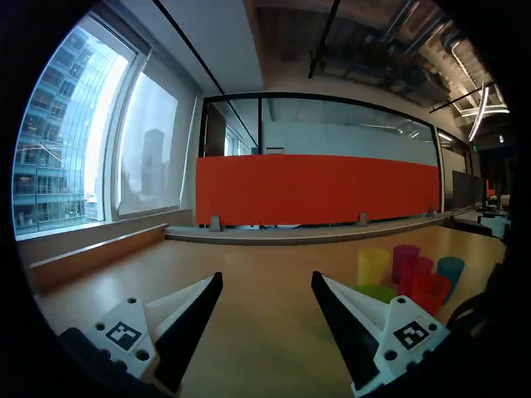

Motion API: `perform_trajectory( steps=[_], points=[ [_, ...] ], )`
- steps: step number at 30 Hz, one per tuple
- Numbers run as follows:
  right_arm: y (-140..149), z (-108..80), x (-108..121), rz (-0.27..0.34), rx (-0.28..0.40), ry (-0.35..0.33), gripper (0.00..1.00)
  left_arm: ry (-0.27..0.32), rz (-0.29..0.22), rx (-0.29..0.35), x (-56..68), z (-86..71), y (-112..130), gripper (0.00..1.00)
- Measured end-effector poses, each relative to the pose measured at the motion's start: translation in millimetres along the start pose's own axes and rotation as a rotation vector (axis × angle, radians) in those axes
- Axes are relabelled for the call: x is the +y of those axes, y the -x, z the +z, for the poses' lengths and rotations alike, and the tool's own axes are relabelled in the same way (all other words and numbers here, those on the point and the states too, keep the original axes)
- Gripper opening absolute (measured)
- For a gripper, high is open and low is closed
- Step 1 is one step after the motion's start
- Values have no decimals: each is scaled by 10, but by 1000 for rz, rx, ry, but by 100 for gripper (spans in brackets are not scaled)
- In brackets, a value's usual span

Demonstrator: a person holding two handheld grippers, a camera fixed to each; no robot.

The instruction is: Pour water

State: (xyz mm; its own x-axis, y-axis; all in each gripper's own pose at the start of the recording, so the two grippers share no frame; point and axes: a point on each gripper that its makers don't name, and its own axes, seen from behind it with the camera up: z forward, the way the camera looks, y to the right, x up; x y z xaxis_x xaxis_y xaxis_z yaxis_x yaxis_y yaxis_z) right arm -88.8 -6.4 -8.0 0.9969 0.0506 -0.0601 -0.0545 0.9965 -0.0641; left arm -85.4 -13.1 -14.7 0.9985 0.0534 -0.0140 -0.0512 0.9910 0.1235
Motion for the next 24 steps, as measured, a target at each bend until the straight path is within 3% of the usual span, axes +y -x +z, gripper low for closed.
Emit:
perform_trajectory(
  steps=[24],
  points=[
    [130,-12,0,-4,-31,-2,100,0,0,0,-7,1,5,100]
  ],
)
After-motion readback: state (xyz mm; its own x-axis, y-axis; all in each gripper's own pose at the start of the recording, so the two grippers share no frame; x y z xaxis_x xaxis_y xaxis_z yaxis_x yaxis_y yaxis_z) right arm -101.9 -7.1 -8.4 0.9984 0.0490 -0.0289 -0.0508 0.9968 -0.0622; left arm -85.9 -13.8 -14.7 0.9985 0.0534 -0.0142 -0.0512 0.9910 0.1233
